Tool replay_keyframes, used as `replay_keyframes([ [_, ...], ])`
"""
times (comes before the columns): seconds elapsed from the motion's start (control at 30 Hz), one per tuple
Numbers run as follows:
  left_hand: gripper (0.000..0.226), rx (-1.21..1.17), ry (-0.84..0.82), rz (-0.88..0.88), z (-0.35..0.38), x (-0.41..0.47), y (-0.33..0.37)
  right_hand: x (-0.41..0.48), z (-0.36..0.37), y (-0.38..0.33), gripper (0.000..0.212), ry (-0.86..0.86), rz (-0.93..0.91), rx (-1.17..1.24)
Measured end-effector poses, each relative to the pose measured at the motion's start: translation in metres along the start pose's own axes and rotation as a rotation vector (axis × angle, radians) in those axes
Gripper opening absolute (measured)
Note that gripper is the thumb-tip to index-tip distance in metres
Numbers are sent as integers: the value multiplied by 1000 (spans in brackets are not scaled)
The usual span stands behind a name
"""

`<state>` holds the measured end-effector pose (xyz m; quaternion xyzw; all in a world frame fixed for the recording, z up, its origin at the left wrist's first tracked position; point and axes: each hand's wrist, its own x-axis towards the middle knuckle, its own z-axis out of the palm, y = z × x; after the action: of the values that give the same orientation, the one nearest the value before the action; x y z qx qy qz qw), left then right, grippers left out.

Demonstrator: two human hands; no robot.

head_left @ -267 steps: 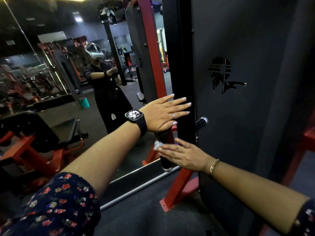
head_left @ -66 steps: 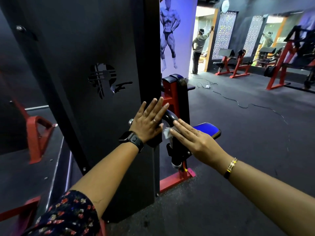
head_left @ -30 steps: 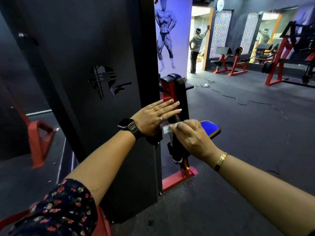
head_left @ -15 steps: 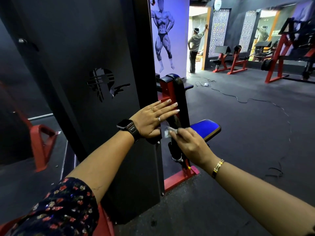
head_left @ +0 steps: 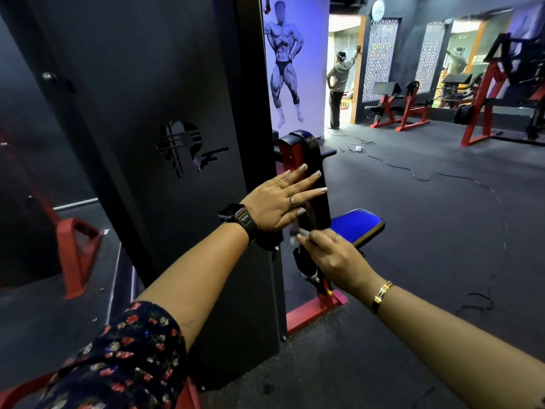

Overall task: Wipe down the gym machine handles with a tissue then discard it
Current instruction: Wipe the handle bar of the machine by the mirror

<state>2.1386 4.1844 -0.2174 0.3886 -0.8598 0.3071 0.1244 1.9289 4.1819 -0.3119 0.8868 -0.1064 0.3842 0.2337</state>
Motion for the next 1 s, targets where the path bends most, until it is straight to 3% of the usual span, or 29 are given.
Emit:
replay_keyframes([
  [0.1, 55, -9, 36, -37, 3, -3, 5, -38, 19, -11, 34, -212, -111, 34],
  [0.17, 57, 18, 56, -46, 4, -3, 8, -44, 23, -9, 37, -262, -141, 30],
  [0.33, 57, 33, 83, -36, 4, -4, 9, 5, 6, 1, 30, 8, 24, -13],
  [0.43, 57, 31, 85, -34, 4, -4, 9, 10, 7, -1, 31, 46, 71, -40],
  [0.67, 51, -3, 86, -30, 4, -5, 8, -45, 35, -28, 59, -340, -88, -51],
  [0.87, 62, -45, 72, -48, 5, -8, 9, 8, 11, -14, 33, -40, 55, -104],
  [1.0, 65, -60, 95, -41, 6, -9, 10, 13, 18, -18, 38, -2, 203, -82],
])
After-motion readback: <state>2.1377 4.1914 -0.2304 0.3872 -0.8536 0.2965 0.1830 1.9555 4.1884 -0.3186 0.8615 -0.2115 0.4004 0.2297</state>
